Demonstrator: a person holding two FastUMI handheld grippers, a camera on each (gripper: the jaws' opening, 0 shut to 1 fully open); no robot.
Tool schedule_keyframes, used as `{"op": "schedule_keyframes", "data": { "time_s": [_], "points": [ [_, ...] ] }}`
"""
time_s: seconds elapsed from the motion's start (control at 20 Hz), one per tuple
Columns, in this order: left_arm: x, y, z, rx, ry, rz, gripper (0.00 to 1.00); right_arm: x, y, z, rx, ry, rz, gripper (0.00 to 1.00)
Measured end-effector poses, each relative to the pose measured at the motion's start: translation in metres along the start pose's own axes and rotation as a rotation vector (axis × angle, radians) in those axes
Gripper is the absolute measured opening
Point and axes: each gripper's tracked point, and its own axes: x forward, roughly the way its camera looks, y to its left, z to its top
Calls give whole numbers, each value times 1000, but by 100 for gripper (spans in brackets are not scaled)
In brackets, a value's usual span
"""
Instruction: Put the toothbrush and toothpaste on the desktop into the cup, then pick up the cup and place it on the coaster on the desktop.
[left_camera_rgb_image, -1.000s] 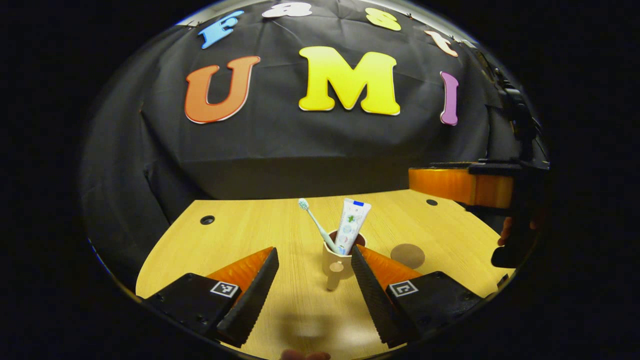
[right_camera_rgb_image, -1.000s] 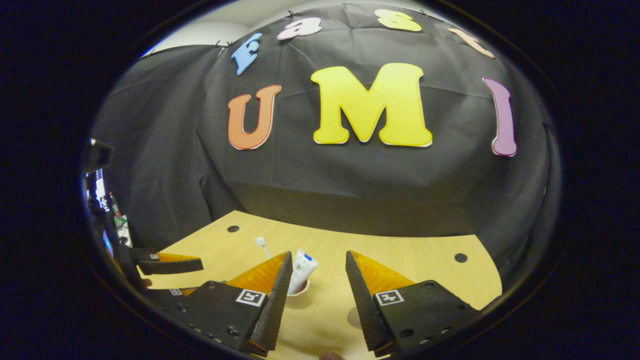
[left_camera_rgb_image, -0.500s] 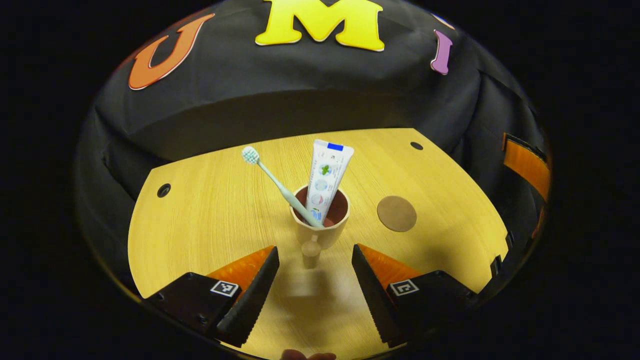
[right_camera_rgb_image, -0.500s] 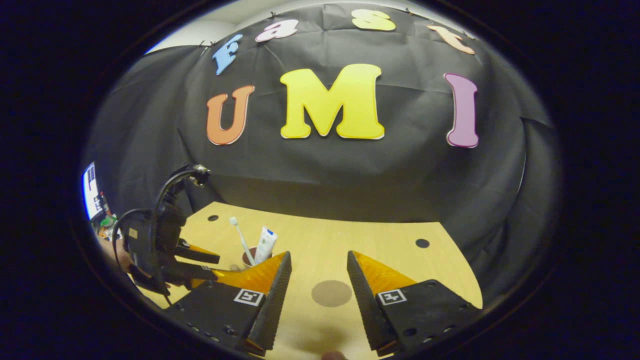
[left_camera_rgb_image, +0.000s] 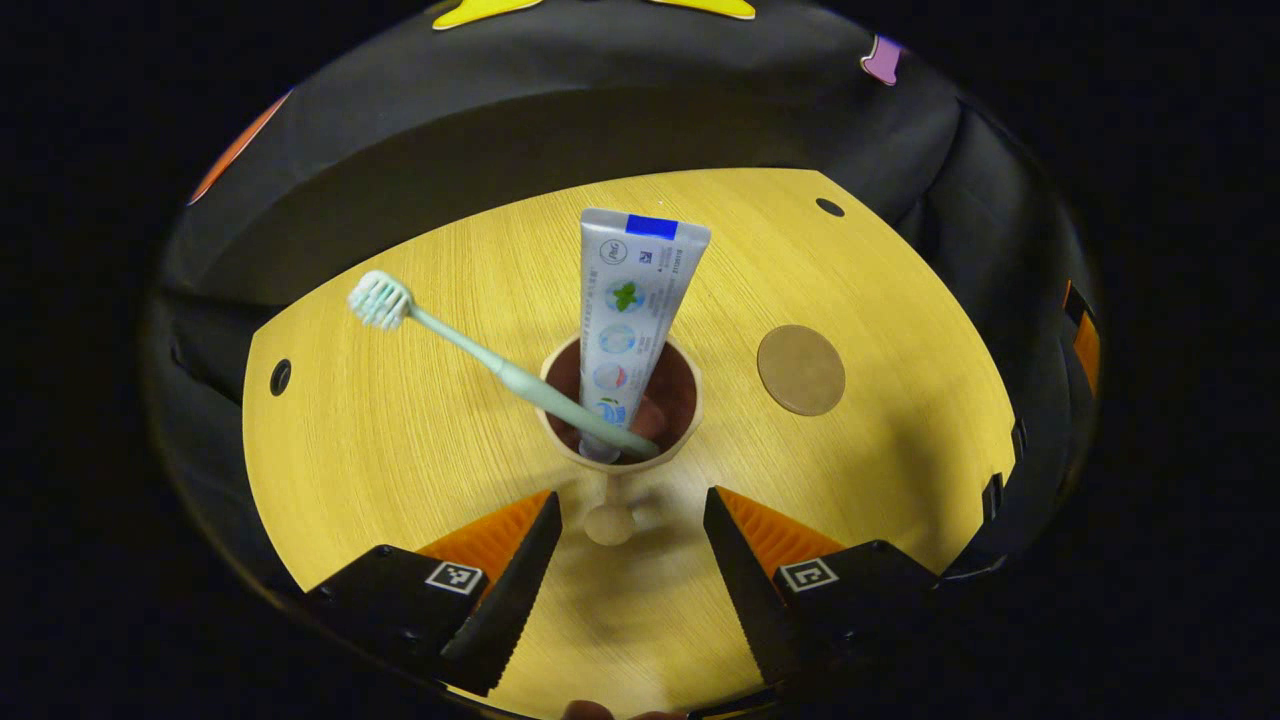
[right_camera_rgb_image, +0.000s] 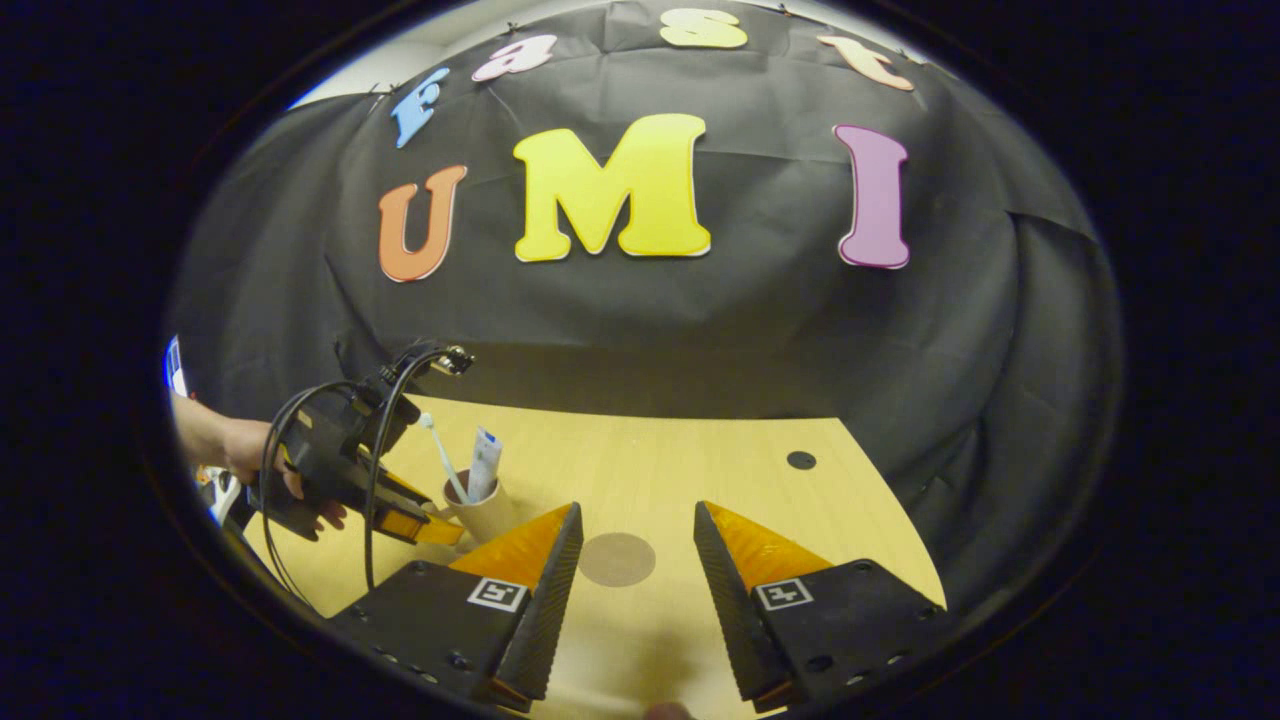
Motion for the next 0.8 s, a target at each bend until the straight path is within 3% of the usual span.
{"op": "schedule_keyframes", "data": {
  "time_s": [0.05,0.35,0.55,0.8],
  "points": [
    [1,2,5,16,14,3,91,1,-2,-2,6,5,0,68],
    [4,5,16,64,140,-13,85,10,-26,-3,62,15,-32,67],
    [6,15,24,75,203,15,78,15,-36,-10,100,34,-41,67],
    [-1,18,32,46,262,-1,56,20,-44,-18,126,52,-45,69]
  ]
}}
